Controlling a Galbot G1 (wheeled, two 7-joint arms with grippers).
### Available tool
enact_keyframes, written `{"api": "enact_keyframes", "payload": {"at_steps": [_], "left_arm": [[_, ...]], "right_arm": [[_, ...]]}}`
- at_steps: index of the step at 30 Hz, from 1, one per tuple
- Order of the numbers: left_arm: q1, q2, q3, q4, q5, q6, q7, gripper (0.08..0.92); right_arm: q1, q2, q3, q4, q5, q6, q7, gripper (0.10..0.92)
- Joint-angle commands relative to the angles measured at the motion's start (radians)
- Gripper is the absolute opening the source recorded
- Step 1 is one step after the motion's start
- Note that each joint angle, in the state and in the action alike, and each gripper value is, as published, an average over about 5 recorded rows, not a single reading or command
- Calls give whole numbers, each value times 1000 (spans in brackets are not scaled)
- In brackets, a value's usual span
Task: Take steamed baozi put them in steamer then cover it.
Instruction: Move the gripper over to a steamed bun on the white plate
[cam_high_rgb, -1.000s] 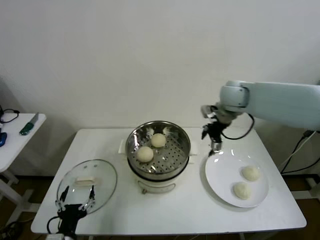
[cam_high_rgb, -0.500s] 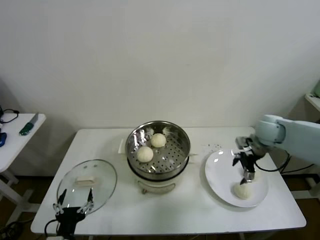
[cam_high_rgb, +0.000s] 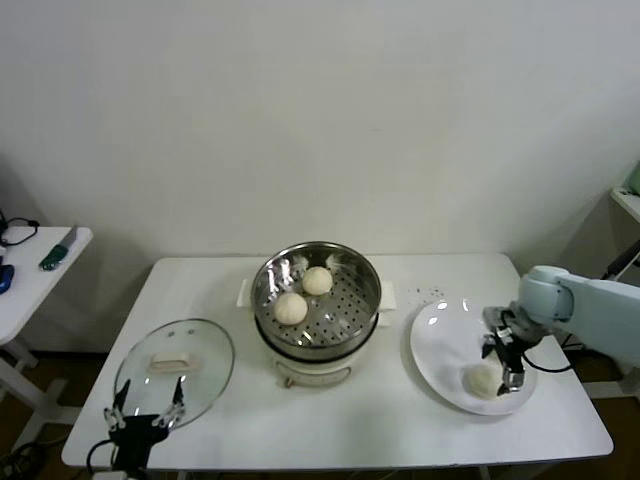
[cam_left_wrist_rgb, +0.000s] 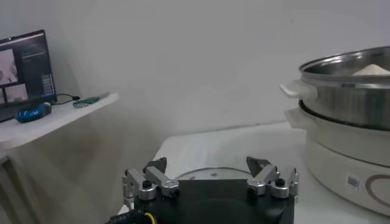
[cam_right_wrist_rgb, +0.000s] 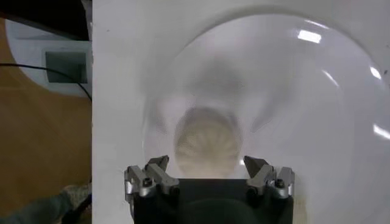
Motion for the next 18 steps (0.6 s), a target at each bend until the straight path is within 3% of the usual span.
{"api": "enact_keyframes", "payload": {"at_steps": [1, 9, 18], "left_arm": [[-3, 0, 1, 4, 5, 3, 0, 823], [-5, 0, 2, 9, 7, 3, 1, 823], [-2, 1, -1, 9, 5, 1, 0, 823]], "right_arm": [[-98, 16, 69, -46, -38, 4, 2, 823], [-102, 52, 78, -72, -38, 9, -2, 817], [-75, 52, 65, -70, -36, 16, -14, 711]]}}
